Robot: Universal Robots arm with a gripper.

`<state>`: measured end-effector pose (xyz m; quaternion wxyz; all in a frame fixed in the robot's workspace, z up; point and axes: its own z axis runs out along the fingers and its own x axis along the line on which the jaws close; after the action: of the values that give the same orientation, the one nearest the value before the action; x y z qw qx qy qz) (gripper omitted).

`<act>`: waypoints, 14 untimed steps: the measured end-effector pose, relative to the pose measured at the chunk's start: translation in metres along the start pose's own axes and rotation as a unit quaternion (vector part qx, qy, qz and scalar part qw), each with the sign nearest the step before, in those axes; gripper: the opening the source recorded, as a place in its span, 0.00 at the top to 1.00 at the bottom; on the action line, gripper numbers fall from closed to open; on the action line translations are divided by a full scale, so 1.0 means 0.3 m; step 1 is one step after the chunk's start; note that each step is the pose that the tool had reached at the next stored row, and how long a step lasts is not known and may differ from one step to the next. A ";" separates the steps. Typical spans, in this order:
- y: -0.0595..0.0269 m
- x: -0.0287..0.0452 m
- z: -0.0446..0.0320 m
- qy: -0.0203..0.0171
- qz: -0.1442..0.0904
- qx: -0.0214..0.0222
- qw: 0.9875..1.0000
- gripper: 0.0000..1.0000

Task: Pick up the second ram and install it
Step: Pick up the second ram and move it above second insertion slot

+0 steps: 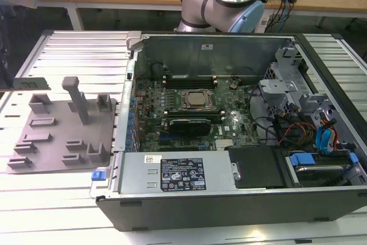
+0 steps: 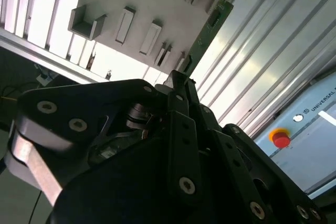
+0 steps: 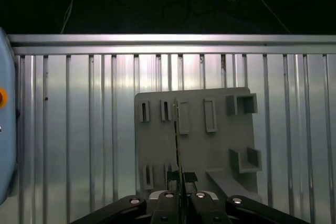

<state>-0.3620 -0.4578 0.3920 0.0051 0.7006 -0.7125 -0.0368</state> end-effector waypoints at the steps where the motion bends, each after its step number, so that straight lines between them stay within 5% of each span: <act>1: 0.000 0.000 -0.010 0.000 0.000 0.000 1.000 0.89; 14: 0.005 -0.007 -0.146 0.000 0.000 -0.001 1.000 0.89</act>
<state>-0.3608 -0.4578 0.4358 0.0061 0.7006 -0.7125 -0.0378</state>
